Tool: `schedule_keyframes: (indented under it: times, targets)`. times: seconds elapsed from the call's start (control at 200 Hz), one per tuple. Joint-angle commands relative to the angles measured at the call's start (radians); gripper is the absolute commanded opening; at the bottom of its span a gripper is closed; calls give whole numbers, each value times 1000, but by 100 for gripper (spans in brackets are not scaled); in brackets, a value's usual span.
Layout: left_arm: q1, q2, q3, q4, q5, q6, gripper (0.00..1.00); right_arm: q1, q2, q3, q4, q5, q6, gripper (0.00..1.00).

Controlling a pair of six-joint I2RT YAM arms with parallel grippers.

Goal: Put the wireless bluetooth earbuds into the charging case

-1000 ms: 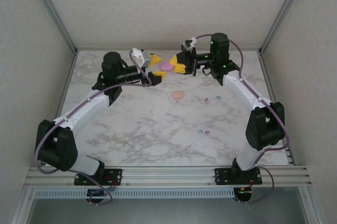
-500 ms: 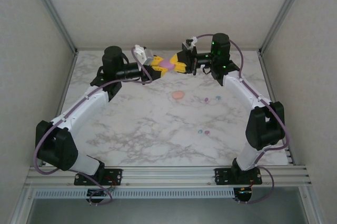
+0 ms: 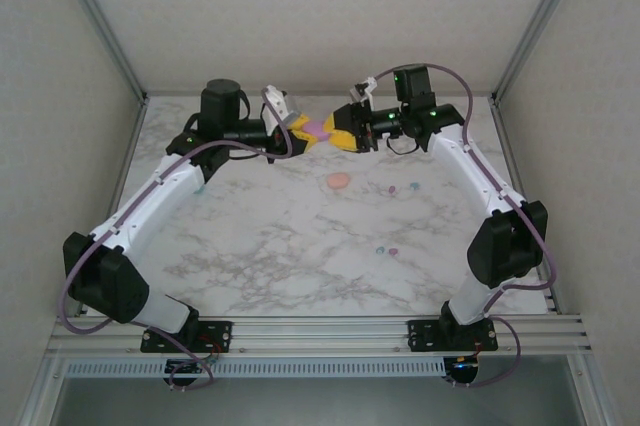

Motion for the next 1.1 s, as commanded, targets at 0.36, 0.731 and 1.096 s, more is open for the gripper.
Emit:
schedule_keyframes:
  times: [0.36, 0.731, 1.096]
  targets:
    - [-35, 24, 83, -73, -1, 46, 28, 36, 20, 33, -44, 17, -28, 41]
    - [-26, 10, 37, -1, -3, 9, 48, 12, -11, -48, 168, -52, 130, 17]
    - [28, -20, -137, 363, 59, -159, 61, -22, -66, -161, 559, -137, 438, 16]
